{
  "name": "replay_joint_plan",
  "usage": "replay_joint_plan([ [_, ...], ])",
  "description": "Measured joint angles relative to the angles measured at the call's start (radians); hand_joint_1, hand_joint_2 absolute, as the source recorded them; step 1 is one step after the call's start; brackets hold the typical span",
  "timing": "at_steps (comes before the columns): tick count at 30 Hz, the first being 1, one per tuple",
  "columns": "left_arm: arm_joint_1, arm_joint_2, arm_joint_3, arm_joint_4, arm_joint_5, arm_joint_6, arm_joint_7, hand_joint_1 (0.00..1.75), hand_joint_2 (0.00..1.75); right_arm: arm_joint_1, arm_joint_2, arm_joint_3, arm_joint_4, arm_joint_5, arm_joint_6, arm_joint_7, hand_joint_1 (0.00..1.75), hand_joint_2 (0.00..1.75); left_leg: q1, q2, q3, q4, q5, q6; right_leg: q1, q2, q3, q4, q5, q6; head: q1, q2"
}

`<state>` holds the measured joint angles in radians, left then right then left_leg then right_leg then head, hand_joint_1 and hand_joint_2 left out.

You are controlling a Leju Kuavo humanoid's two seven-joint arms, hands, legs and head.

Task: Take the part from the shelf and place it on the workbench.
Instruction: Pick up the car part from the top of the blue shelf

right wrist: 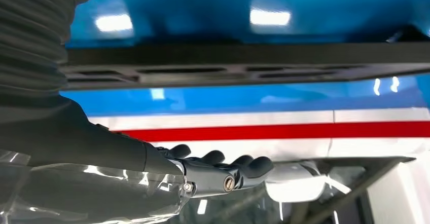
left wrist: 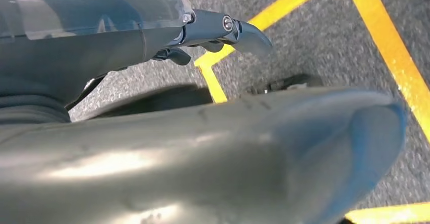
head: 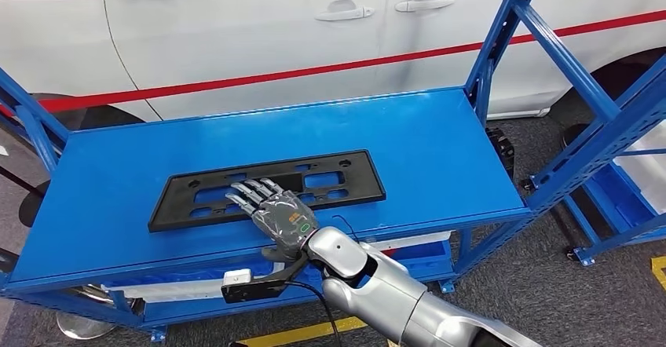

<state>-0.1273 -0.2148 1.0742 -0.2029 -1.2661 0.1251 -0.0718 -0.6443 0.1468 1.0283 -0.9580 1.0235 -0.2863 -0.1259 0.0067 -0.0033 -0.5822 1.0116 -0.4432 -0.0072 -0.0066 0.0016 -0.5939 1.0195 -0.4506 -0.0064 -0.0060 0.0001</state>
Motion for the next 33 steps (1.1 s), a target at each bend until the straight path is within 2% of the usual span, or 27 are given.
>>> replay_joint_plan([
  [2, 0.000, 0.000, 0.000, 0.000, 0.000, 0.000, 0.000, 0.00, 0.00, -0.007, 0.009, 0.000, 0.012, 0.000, 0.001, 0.000, 0.00, 1.75, 0.003, 0.000, -0.016, 0.038, -0.029, -0.010, -0.004, -0.001, 0.003, -0.008, 0.005, -0.013, -0.001, 0.000],
  [3, 0.000, 0.000, 0.000, 0.000, 0.000, 0.000, 0.000, 0.00, 0.00, -0.010, 0.013, 0.001, 0.017, 0.000, 0.001, 0.000, 0.00, 1.75, 0.005, 0.000, -0.037, 0.085, -0.057, -0.014, -0.005, -0.002, 0.004, -0.010, 0.007, -0.017, -0.001, 0.000],
  [5, 0.001, 0.000, 0.000, 0.000, -0.001, -0.001, 0.000, 0.00, 0.00, -0.014, 0.018, 0.002, 0.030, 0.000, 0.006, 0.001, 0.00, 1.75, 0.006, 0.000, -0.097, 0.217, -0.118, -0.020, -0.004, -0.002, 0.002, -0.010, 0.007, -0.020, -0.002, 0.000],
  [6, 0.001, 0.000, 0.000, 0.000, -0.002, -0.001, 0.000, 0.00, 0.00, -0.014, 0.020, 0.003, 0.039, -0.001, 0.011, 0.004, 0.00, 1.75, 0.007, 0.000, -0.119, 0.265, -0.131, -0.023, -0.004, -0.003, 0.002, -0.010, 0.007, -0.021, -0.002, 0.000],
  [7, 0.002, 0.000, 0.000, 0.000, -0.003, -0.002, 0.000, 0.00, 0.00, -0.016, 0.022, 0.003, 0.051, -0.003, 0.017, 0.007, 0.00, 1.75, 0.007, 0.000, -0.126, 0.278, -0.125, -0.024, -0.004, -0.003, 0.002, -0.009, 0.007, -0.020, -0.002, 0.000],
  [8, 0.001, 0.000, 0.000, 0.000, -0.004, -0.004, 0.000, 0.00, 0.00, -0.020, 0.025, 0.004, 0.065, -0.006, 0.022, 0.011, 0.00, 1.75, 0.008, 0.000, -0.114, 0.251, -0.100, -0.024, -0.004, -0.002, 0.002, -0.007, 0.006, -0.020, -0.002, 0.000],
  [10, -0.001, 0.001, -0.001, 0.000, -0.006, -0.005, 0.000, 0.00, 0.00, -0.034, 0.036, 0.004, 0.098, -0.014, 0.027, 0.015, 0.00, 1.75, 0.008, 0.001, -0.050, 0.117, -0.033, -0.020, -0.004, 0.000, 0.002, -0.003, 0.003, -0.016, -0.002, 0.000],
  [11, -0.002, 0.001, -0.001, 0.000, -0.006, -0.006, 0.000, 0.00, 0.00, -0.044, 0.043, 0.004, 0.118, -0.016, 0.026, 0.016, 0.00, 1.75, 0.007, 0.000, -0.022, 0.059, -0.014, -0.016, -0.003, 0.002, 0.001, 0.001, 0.002, -0.012, -0.002, 0.000],
  [12, -0.004, 0.001, -0.002, 0.000, -0.006, -0.006, 0.000, 0.00, 0.00, -0.054, 0.052, 0.004, 0.142, -0.017, 0.025, 0.019, 0.00, 1.75, 0.006, -0.001, -0.005, 0.022, -0.004, -0.011, -0.001, 0.002, -0.001, 0.003, 0.001, -0.008, -0.001, 0.000],
  [13, -0.004, 0.001, -0.002, 0.000, -0.005, -0.007, -0.001, 0.00, 0.00, -0.064, 0.059, 0.004, 0.166, -0.015, 0.023, 0.024, 0.00, 1.75, 0.003, -0.002, 0.000, 0.007, -0.005, -0.006, 0.000, 0.003, -0.003, 0.003, 0.002, -0.003, -0.001, 0.000],
  [16, -0.005, 0.001, -0.002, 0.000, -0.003, -0.009, -0.001, 0.00, 0.00, -0.088, 0.080, 0.004, 0.230, 0.003, 0.015, 0.054, 0.00, 1.75, 0.005, -0.002, 0.000, -0.001, 0.002, 0.012, 0.001, 0.002, -0.006, 0.007, -0.003, 0.013, 0.000, 0.000],
  [18, -0.006, 0.000, -0.003, 0.000, -0.001, -0.011, -0.001, 0.00, 0.00, -0.103, 0.091, 0.004, 0.264, 0.026, 0.006, 0.086, 0.00, 1.75, 0.009, 0.000, 0.002, -0.008, 0.008, 0.024, 0.000, 0.001, -0.034, 0.071, -0.045, 0.023, 0.000, 0.000],
  [20, -0.007, 0.000, -0.003, 0.000, -0.001, -0.011, -0.001, 0.00, 0.00, -0.111, 0.097, 0.004, 0.294, 0.059, 0.001, 0.125, 0.00, 1.75, 0.008, 0.000, 0.000, -0.008, 0.009, 0.029, -0.001, 0.001, -0.095, 0.203, -0.109, 0.029, 0.001, 0.000],
  [21, -0.006, 0.000, -0.003, 0.000, -0.001, -0.011, -0.001, 0.00, 0.00, -0.112, 0.098, 0.003, 0.308, 0.076, -0.001, 0.145, 0.00, 1.75, 0.007, 0.000, 0.000, -0.007, 0.009, 0.029, -0.001, 0.001, -0.122, 0.258, -0.126, 0.031, 0.001, 0.000],
  [22, -0.005, 0.000, -0.003, 0.000, 0.000, -0.011, -0.001, 0.00, 0.00, -0.114, 0.099, 0.003, 0.320, 0.094, -0.003, 0.167, 0.00, 1.75, 0.007, -0.001, -0.001, -0.007, 0.009, 0.029, -0.001, 0.001, -0.136, 0.284, -0.126, 0.031, 0.001, 0.000],
  [23, -0.004, 0.000, -0.003, 0.000, 0.000, -0.011, -0.001, 0.00, 0.00, -0.117, 0.101, 0.002, 0.331, 0.110, -0.005, 0.186, 0.00, 1.75, 0.007, -0.001, 0.000, -0.006, 0.008, 0.029, -0.001, 0.001, -0.130, 0.269, -0.106, 0.030, 0.001, 0.000],
  [25, -0.005, 0.000, -0.003, 0.000, 0.000, -0.012, -0.001, 0.00, 0.00, -0.129, 0.104, -0.001, 0.349, 0.136, -0.009, 0.216, 0.00, 1.75, 0.006, -0.002, 0.002, -0.005, 0.006, 0.027, 0.000, 0.001, -0.071, 0.144, -0.036, 0.022, 0.001, 0.000],
  [27, -0.006, 0.000, -0.004, 0.000, 0.001, -0.013, -0.001, 0.00, 0.00, -0.138, 0.106, -0.006, 0.366, 0.161, -0.014, 0.240, 0.00, 1.75, 0.002, -0.003, 0.001, -0.001, 0.003, 0.020, 0.004, 0.001, -0.017, 0.029, 0.003, 0.013, 0.000, 0.000],
  [29, -0.005, -0.001, -0.004, 0.000, 0.002, -0.015, -0.001, 0.00, 0.00, -0.143, 0.107, -0.011, 0.379, 0.186, -0.021, 0.261, 0.00, 1.75, -0.001, -0.003, -0.001, -0.002, 0.003, 0.011, 0.008, 0.002, -0.005, 0.000, 0.004, 0.005, 0.000, 0.000],
  [31, -0.005, 0.000, -0.004, 0.000, 0.003, -0.016, -0.001, 0.00, 0.00, -0.145, 0.108, -0.014, 0.389, 0.201, -0.027, 0.273, 0.00, 1.75, -0.001, -0.003, 0.000, 0.000, -0.003, 0.001, 0.004, 0.003, -0.003, -0.005, 0.008, -0.004, 0.000, 0.000],
  [33, -0.006, 0.000, -0.004, 0.000, 0.003, -0.017, -0.002, 0.00, 0.00, -0.147, 0.111, -0.015, 0.397, 0.214, -0.028, 0.282, 0.00, 1.75, 0.001, -0.002, -0.022, 0.055, -0.041, -0.008, -0.003, 0.001, 0.001, -0.012, 0.012, -0.014, -0.002, 0.000],
])
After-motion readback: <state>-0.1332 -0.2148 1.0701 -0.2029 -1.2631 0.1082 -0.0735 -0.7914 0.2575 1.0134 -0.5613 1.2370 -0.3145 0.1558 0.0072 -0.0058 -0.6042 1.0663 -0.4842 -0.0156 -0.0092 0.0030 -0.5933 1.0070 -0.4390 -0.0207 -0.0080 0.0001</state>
